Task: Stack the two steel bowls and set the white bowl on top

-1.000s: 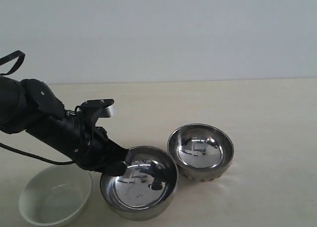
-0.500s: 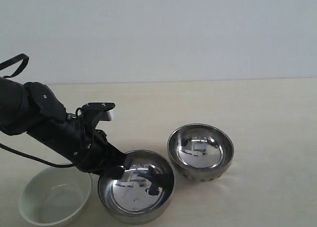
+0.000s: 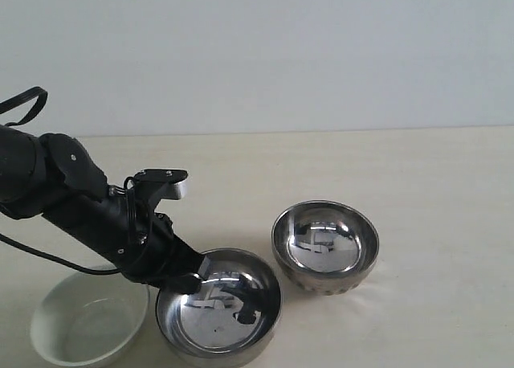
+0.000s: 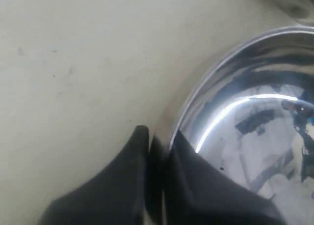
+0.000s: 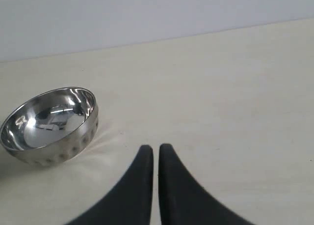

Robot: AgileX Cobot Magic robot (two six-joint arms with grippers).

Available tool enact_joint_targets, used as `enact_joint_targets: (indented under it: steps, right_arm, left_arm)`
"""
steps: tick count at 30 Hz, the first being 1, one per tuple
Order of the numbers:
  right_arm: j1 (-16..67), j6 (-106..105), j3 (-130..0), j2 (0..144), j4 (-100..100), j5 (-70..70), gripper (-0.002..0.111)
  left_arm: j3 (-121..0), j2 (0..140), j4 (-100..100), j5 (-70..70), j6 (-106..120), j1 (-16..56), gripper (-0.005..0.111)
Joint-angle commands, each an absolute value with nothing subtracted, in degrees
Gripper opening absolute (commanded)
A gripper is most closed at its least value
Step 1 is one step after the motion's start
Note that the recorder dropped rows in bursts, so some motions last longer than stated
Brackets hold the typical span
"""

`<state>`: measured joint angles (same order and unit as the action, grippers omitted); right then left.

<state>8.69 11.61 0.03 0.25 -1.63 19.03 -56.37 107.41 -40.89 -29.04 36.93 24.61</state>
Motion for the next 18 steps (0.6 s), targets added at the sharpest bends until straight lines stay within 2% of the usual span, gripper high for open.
enact_joint_targets:
  steps: [1, 11, 13, 18]
  right_arm:
    - [8.5, 11.6, 0.0, 0.0, -2.1, 18.5, 0.0]
    - [8.5, 11.6, 0.0, 0.0, -2.1, 18.5, 0.0]
    - [8.5, 11.6, 0.0, 0.0, -2.1, 18.5, 0.0]
    - [8.5, 11.6, 0.0, 0.0, -2.1, 18.5, 0.0]
  left_arm:
    - [-56.1, 107.3, -41.1, -29.4, 36.9, 24.9, 0.004]
    - [-56.1, 107.3, -40.7, -29.9, 36.9, 24.9, 0.004]
    - [-56.1, 107.3, -40.7, -29.9, 36.9, 24.9, 0.012]
    - [-56.1, 107.3, -40.7, -30.0, 36.9, 24.9, 0.043]
